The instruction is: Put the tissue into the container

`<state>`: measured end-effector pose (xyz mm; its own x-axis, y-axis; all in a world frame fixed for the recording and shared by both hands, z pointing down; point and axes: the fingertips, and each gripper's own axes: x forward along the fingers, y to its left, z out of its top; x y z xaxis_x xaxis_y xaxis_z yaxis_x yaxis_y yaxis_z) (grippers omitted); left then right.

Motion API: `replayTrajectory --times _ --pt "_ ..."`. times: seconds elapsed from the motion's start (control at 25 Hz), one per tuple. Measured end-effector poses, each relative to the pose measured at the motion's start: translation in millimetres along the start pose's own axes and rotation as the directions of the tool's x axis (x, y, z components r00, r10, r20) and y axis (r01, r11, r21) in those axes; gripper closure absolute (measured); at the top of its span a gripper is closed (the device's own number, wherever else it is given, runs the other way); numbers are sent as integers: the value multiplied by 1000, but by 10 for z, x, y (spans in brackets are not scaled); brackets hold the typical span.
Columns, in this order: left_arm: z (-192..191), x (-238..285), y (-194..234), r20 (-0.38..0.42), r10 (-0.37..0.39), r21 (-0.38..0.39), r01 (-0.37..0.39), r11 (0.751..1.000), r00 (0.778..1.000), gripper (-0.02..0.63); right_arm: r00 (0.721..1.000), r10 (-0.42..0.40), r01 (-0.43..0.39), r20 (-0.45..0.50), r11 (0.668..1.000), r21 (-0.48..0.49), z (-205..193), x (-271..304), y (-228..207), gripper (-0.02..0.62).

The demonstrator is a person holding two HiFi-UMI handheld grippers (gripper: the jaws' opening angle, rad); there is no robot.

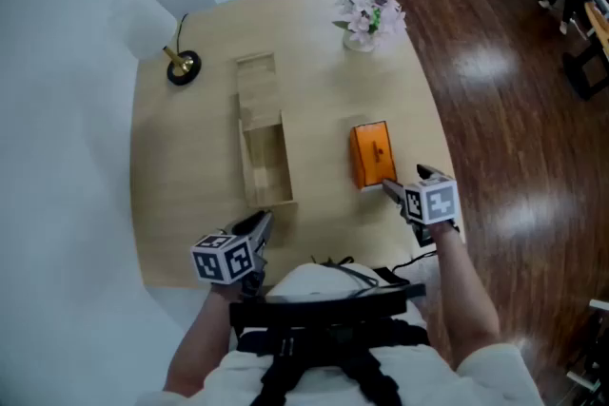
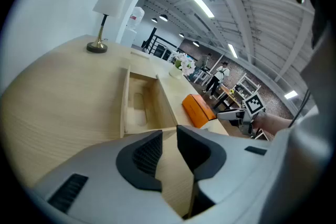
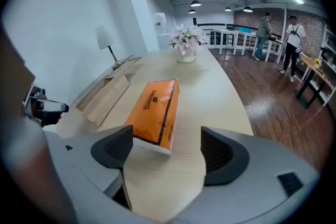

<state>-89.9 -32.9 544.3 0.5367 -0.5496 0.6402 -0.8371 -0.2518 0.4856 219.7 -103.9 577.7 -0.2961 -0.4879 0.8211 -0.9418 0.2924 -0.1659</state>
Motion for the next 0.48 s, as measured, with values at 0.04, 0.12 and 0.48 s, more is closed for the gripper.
replayTrajectory --times 0.04,0.12,0.48 --pt "39 -9 -39 14 -11 3 11 1000 1000 495 1000 3 -3 5 1000 -8 57 17 24 190" --pt "102 -25 -108 37 -31 8 31 999 999 476 1000 11 -11 11 1000 -20 157 59 73 173" --pt "105 -49 -284 53 -66 48 64 997 996 413 998 65 -65 3 998 -5 395 357 270 129"
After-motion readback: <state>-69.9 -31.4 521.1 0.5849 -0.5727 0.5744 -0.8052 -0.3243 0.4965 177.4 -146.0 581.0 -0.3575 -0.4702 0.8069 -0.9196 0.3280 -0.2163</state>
